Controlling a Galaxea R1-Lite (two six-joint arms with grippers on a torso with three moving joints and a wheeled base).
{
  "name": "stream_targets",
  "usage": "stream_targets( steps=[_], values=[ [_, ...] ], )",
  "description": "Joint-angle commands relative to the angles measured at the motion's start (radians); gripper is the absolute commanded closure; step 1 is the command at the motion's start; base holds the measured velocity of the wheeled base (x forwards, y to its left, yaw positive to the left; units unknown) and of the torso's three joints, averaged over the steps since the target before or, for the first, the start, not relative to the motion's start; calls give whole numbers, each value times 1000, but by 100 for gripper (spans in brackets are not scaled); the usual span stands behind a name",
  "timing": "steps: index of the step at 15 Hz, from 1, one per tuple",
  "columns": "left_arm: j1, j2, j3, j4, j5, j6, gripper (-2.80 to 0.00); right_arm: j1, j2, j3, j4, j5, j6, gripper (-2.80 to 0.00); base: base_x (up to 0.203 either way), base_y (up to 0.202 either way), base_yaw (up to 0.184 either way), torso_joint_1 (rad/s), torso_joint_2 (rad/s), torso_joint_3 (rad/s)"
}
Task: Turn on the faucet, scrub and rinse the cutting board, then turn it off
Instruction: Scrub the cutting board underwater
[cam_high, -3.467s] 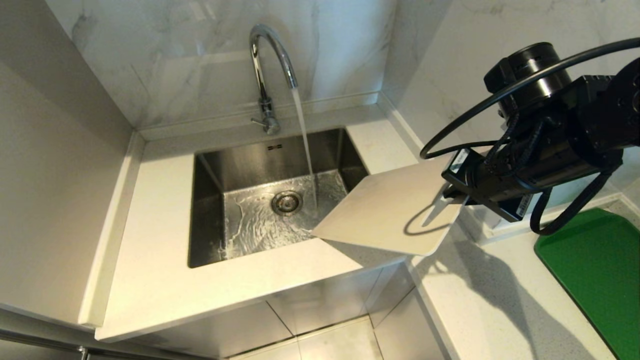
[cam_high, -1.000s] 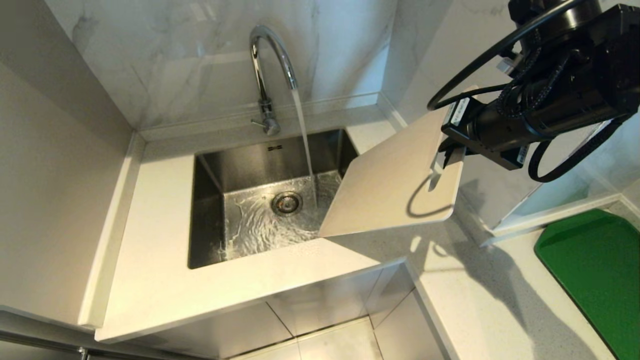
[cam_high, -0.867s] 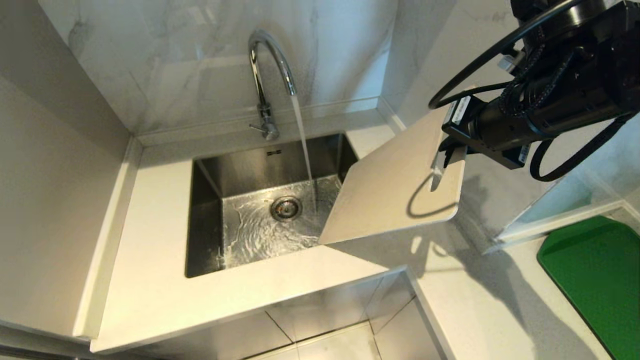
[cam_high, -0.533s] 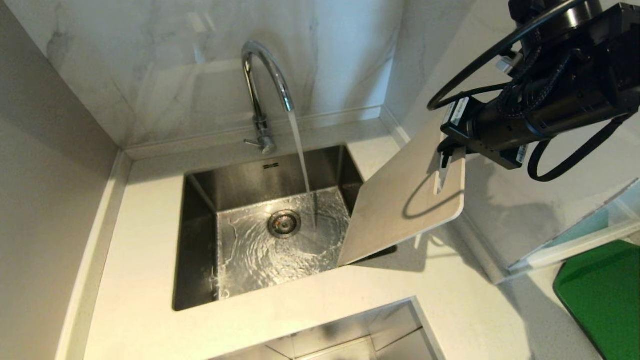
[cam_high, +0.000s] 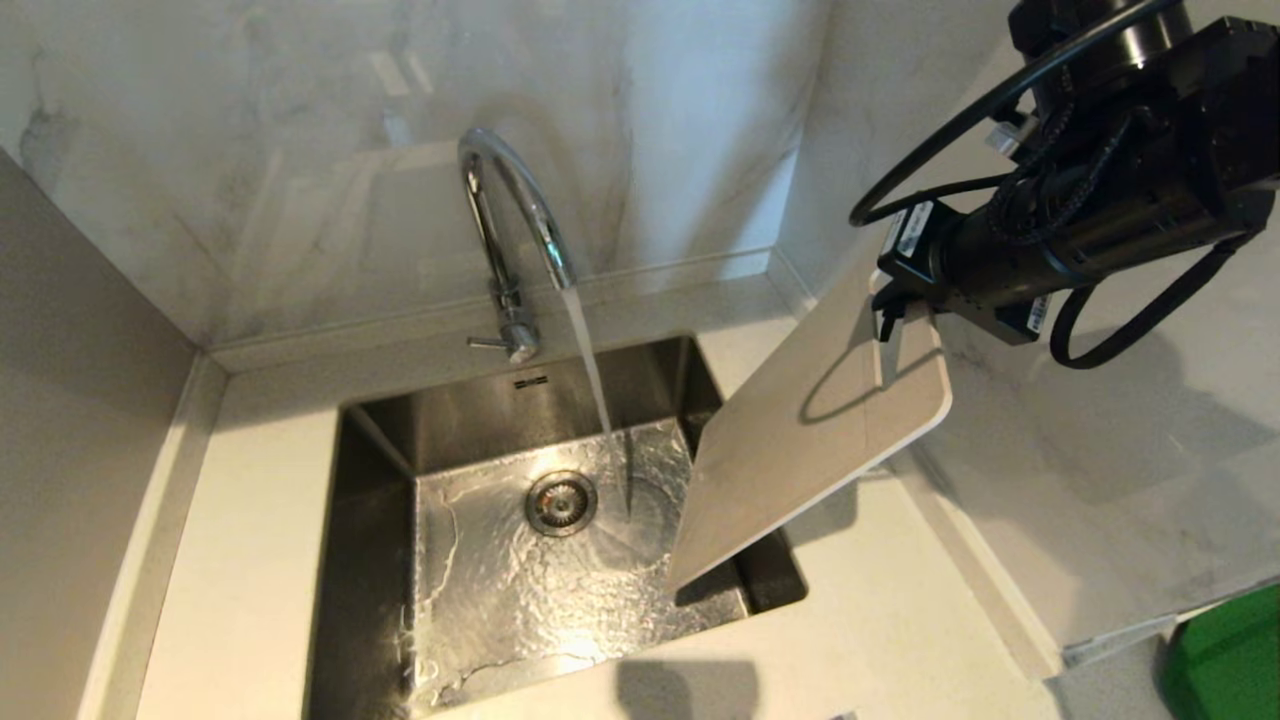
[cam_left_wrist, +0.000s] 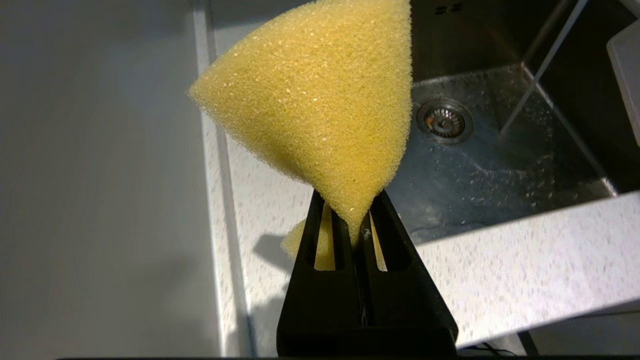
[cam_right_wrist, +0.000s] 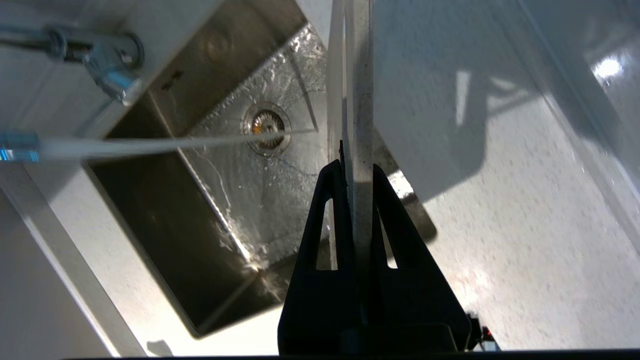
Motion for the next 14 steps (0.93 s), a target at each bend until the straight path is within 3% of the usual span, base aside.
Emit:
stream_targets(
  steps=[1, 2, 11, 14],
  values=[
    [0, -4, 2, 0, 0, 1, 0, 0, 1, 7, 3, 0, 4, 0, 136, 0, 48, 3, 3, 2],
    [0, -4, 2, 0, 0, 1, 0, 0, 0, 11, 3, -1, 4, 0, 204, 0, -12, 2, -2, 2],
    [0, -4, 2, 0, 0, 1, 0, 2, -28, 14, 32, 0, 11, 0, 0, 0, 0, 2, 3, -1],
    [0, -4, 2, 0, 0, 1, 0, 4, -55, 14, 57, 8, 58, 0, 0, 0, 0, 0, 0, 0]
  ],
)
